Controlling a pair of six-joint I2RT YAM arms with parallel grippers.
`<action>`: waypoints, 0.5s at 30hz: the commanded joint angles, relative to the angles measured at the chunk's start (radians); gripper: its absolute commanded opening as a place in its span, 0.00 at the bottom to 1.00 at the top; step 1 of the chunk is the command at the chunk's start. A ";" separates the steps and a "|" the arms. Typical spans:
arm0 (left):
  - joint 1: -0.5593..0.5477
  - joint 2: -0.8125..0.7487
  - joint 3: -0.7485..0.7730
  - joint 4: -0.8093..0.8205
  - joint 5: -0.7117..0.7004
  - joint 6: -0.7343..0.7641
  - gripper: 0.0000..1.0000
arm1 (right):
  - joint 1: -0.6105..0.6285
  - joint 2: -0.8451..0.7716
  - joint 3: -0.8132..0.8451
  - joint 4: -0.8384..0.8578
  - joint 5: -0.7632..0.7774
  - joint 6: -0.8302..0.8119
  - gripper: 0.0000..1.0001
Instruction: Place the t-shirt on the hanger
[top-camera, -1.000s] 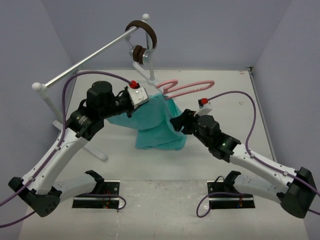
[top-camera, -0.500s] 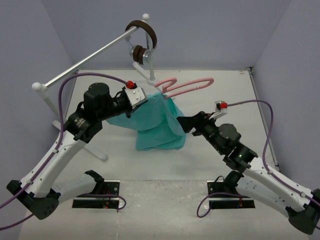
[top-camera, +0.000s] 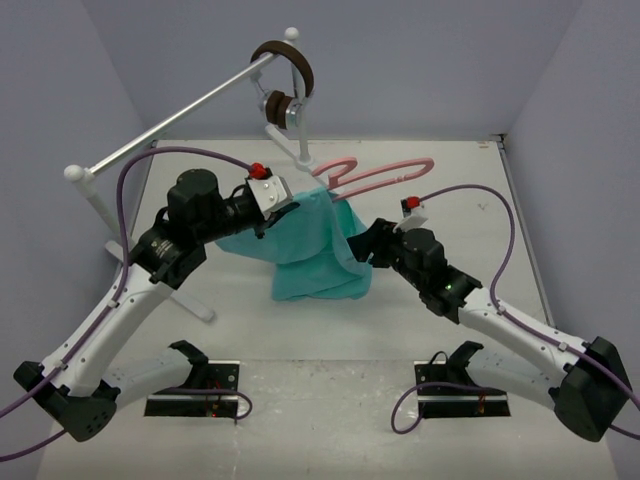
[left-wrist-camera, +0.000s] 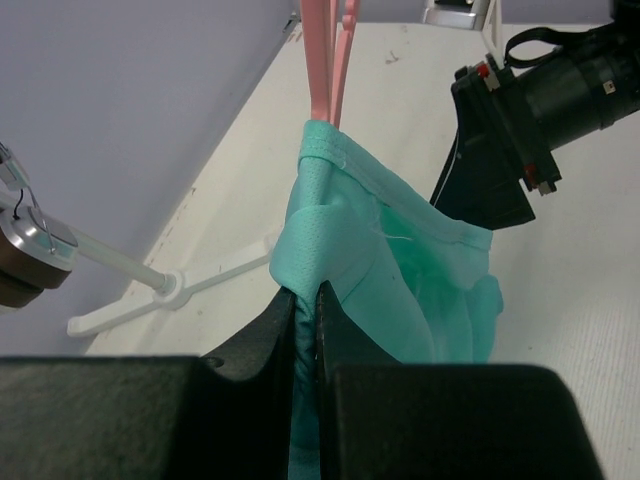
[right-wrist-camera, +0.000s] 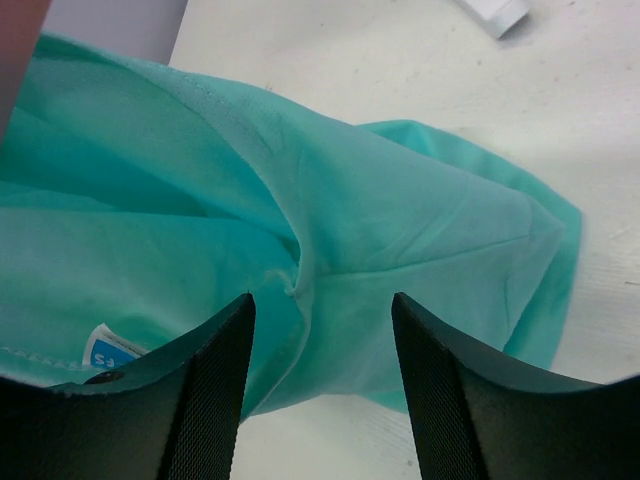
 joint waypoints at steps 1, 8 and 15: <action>0.001 -0.029 -0.003 0.136 0.047 -0.055 0.00 | 0.002 0.039 0.015 0.129 -0.096 0.027 0.54; 0.001 -0.053 -0.014 0.162 0.049 -0.072 0.00 | 0.002 0.098 -0.001 0.130 -0.104 0.044 0.40; -0.001 -0.089 -0.018 0.138 -0.003 -0.082 0.00 | -0.038 0.017 -0.047 0.015 0.072 0.043 0.00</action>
